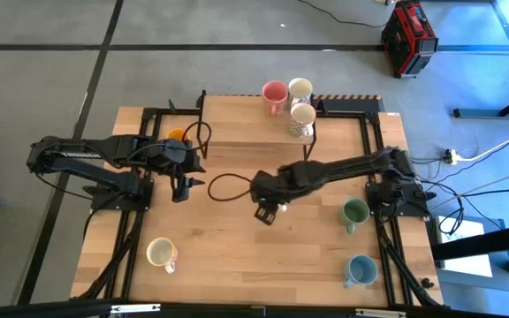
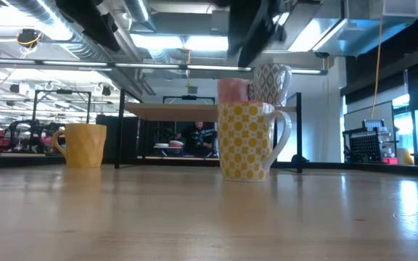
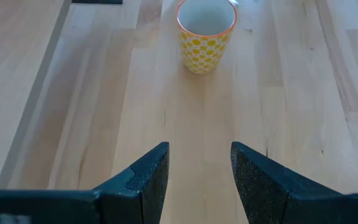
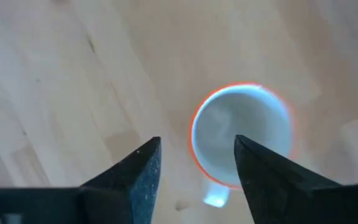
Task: Place coffee mugs
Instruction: Put the yellow patterned mug on the shelf
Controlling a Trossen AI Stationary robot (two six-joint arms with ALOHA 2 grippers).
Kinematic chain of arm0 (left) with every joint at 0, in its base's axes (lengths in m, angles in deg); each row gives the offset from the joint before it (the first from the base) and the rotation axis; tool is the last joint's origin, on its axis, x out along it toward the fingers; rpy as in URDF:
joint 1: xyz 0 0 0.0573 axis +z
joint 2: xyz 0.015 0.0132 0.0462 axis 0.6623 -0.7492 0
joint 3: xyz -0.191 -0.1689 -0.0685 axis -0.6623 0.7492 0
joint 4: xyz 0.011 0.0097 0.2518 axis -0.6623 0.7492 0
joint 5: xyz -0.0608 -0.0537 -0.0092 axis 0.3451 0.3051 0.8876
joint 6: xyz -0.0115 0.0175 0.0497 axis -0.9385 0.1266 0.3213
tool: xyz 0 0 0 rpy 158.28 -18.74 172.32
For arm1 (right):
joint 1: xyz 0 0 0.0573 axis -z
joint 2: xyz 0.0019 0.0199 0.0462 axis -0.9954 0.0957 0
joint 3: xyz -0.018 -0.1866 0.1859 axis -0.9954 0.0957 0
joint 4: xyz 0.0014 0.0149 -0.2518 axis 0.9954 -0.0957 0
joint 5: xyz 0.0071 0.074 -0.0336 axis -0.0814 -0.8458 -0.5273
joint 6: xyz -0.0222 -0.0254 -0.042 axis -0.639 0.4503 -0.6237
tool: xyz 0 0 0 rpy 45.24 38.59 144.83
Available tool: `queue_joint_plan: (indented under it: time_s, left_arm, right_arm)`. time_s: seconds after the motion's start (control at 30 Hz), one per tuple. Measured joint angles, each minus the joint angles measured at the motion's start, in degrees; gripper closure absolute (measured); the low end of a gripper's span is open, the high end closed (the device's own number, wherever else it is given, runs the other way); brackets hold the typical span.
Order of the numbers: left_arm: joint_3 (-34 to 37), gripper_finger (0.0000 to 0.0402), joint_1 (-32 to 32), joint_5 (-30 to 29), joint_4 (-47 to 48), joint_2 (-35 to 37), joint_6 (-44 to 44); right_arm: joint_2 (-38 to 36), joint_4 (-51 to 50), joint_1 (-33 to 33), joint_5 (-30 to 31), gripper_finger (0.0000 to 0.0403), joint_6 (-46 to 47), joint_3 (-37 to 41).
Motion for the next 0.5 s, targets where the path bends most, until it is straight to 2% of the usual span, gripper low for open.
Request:
queue_joint_plan:
  time_s: [0.1, 0.27, 0.5]
  left_arm:
    - [0.0, 0.0234, 0.0, 0.0, 0.0, 0.0, 0.0]
    - [-0.1, 0.0234, 0.0, 0.0, 0.0, 0.0, 0.0]
    - [-0.1, 0.0234, 0.0, 0.0, 0.0, 0.0, -0.1]
  right_arm:
    - [-3.8, 0.2, -3.3, 6.2, 0.0206, -0.2, 1.7]
    - [-7.0, 4.2, -8.1, 11.0, 0.0205, 3.5, 10.0]
    - [-10.8, 22.8, -16.0, 23.5, 0.0205, 12.4, 27.6]
